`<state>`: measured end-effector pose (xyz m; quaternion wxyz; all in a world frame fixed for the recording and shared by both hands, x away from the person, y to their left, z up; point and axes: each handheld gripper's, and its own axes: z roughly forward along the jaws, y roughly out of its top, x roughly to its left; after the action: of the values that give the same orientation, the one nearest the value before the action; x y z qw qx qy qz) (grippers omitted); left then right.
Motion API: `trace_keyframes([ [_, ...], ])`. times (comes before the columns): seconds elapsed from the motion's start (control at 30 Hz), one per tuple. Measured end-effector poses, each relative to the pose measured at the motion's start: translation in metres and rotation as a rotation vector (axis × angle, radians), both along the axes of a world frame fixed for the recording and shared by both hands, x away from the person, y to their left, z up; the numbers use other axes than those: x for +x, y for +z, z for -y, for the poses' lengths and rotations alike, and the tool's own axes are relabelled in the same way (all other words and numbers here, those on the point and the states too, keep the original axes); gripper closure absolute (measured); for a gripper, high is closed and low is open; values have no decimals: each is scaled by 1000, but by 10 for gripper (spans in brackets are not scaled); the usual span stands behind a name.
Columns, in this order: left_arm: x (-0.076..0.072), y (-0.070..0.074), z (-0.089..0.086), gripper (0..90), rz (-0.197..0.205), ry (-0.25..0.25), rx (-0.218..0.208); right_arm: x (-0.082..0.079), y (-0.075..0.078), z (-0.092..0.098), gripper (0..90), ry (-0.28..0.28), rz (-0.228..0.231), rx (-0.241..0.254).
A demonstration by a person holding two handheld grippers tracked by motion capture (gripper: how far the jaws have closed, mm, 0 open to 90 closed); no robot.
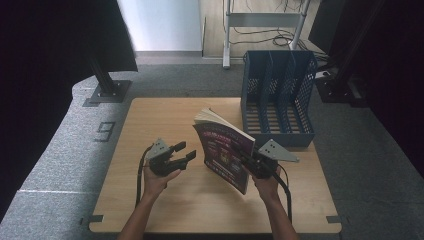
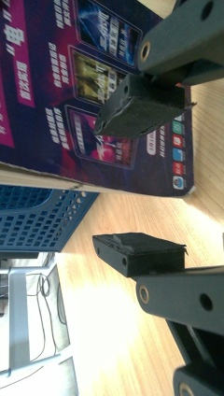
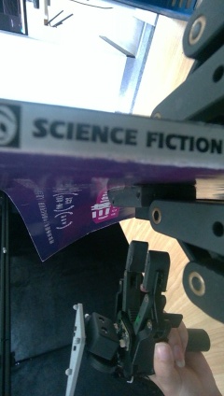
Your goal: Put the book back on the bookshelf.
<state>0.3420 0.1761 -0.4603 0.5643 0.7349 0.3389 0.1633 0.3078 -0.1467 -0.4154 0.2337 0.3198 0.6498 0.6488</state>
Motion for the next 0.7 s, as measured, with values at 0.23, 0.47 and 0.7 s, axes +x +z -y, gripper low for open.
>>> trace_keyframes([
  [0.23,0,-2,-3,413,-7,8,7,0,1,5,812,-26,6,15],
  [0.47,0,-4,-7,413,-16,17,16,0,1,10,812,-41,5,21],
  [0.7,1,-8,-9,411,-30,22,25,0,2,13,813,-55,8,32],
])
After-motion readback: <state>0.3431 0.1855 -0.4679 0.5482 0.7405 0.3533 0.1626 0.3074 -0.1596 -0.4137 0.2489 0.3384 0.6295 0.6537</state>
